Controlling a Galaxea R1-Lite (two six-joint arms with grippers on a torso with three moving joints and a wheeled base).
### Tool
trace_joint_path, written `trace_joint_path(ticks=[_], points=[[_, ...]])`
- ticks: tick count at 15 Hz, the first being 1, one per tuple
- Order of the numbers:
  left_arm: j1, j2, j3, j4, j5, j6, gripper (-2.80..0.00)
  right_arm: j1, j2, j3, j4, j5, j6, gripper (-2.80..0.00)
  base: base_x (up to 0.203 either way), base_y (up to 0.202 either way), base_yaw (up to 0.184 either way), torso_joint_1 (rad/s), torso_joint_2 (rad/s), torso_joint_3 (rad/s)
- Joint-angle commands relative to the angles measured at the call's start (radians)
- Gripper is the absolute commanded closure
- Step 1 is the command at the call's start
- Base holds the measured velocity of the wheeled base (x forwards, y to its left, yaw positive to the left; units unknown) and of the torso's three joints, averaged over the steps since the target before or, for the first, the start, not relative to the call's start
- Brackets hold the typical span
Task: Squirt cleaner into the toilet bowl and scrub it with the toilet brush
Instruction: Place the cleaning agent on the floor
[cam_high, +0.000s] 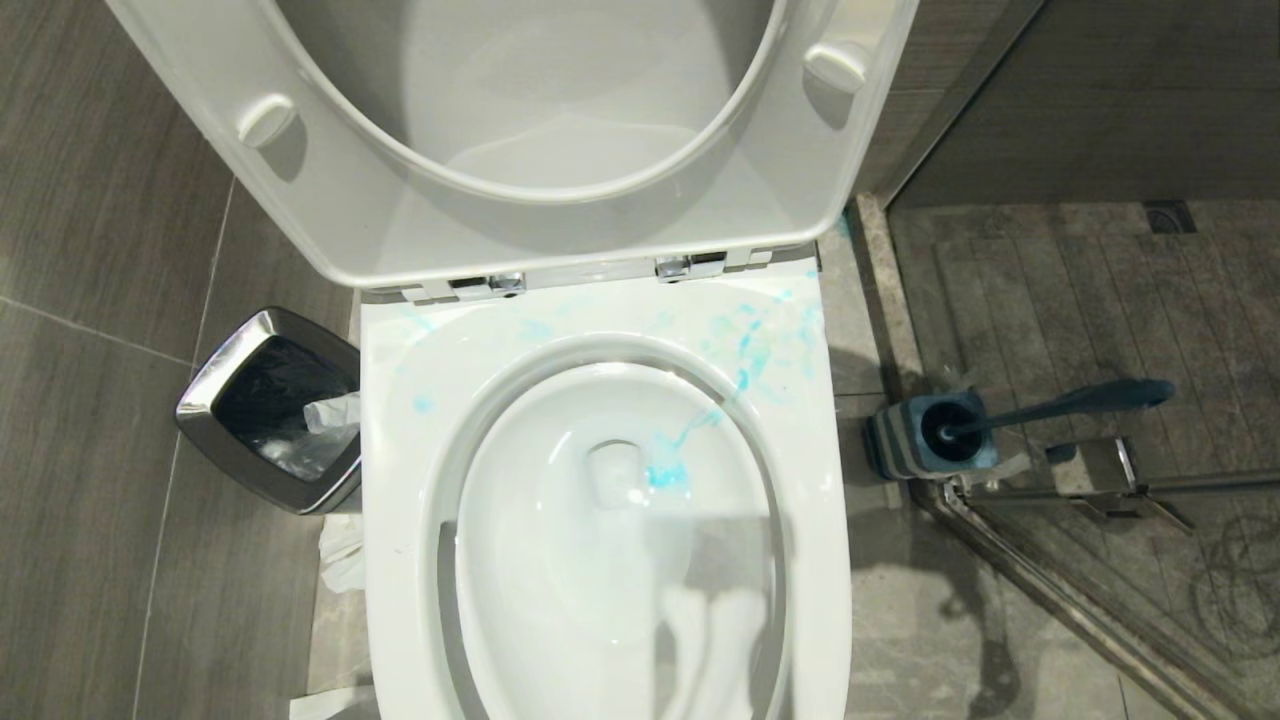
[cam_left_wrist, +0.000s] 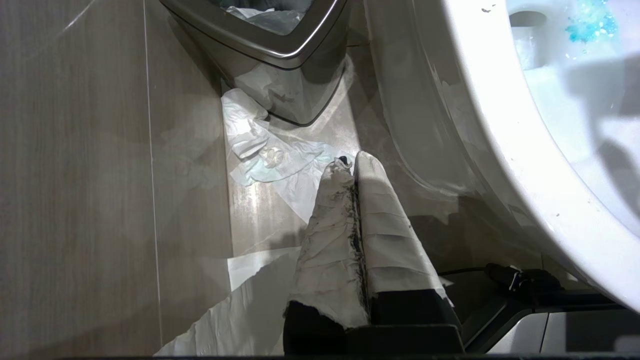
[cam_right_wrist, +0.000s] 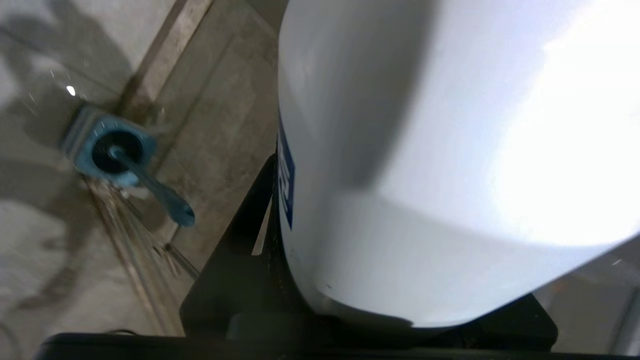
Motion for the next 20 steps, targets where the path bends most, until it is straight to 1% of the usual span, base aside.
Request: trace_joint_path(ticks=[1,3,5,7,8,10,12,13,16,18,20], points=[[-0.001,0.001,0.0,0.0,0.0,0.0,0.0,0.001,0.039,-0.151,-0.007,-0.008,-0.012,0.0,0.0,0.0,0.0,0.0,0.0,0.0],[-0.001,0.001,0.0,0.0,0.0,0.0,0.0,-0.005,0.12,-0.294,-0.007,-0.008,-0.016,0.0,0.0,0.0,0.0,0.0,0.0,0.0],[0.001,0.001,0.0,0.0,0.0,0.0,0.0,-0.073,0.159,-0.38,0.009,-0.008,-0.018,0.0,0.0,0.0,0.0,0.0,0.0,0.0],[-0.001,0.001,0.0,0.0,0.0,0.0,0.0,-0.088,0.21,-0.517,0.03,-0.008,-0.021,0.0,0.0,0.0,0.0,0.0,0.0,0.0],[0.001,0.001,0.0,0.0,0.0,0.0,0.0,-0.092,0.228,-0.555,0.062,-0.008,-0.023,0.0,0.0,0.0,0.0,0.0,0.0,0.0],[0.001,0.001,0.001,0.0,0.0,0.0,0.0,-0.109,0.235,-0.554,0.215,-0.008,-0.028,0.0,0.0,0.0,0.0,0.0,0.0,0.0],[0.001,0.001,0.0,0.0,0.0,0.0,0.0,-0.114,0.197,-0.552,0.433,-0.008,-0.053,0.0,0.0,0.0,0.0,0.0,0.0,0.0],[-0.001,0.001,0.0,0.0,0.0,0.0,0.0,-0.113,0.182,-0.552,0.511,-0.008,-0.061,0.0,0.0,0.0,0.0,0.0,0.0,0.0],[0.001,0.001,0.0,0.0,0.0,0.0,0.0,-0.101,0.174,-0.548,0.529,-0.008,-0.069,0.0,0.0,0.0,0.0,0.0,0.0,0.0],[-0.001,0.001,0.0,0.0,0.0,0.0,0.0,-0.101,0.134,-0.551,0.58,-0.008,-0.14,0.0,0.0,0.0,0.0,0.0,0.0,0.0],[0.001,0.001,0.0,0.0,0.0,0.0,0.0,-0.09,0.112,-0.542,0.563,-0.008,-0.142,0.0,0.0,0.0,0.0,0.0,0.0,0.0]])
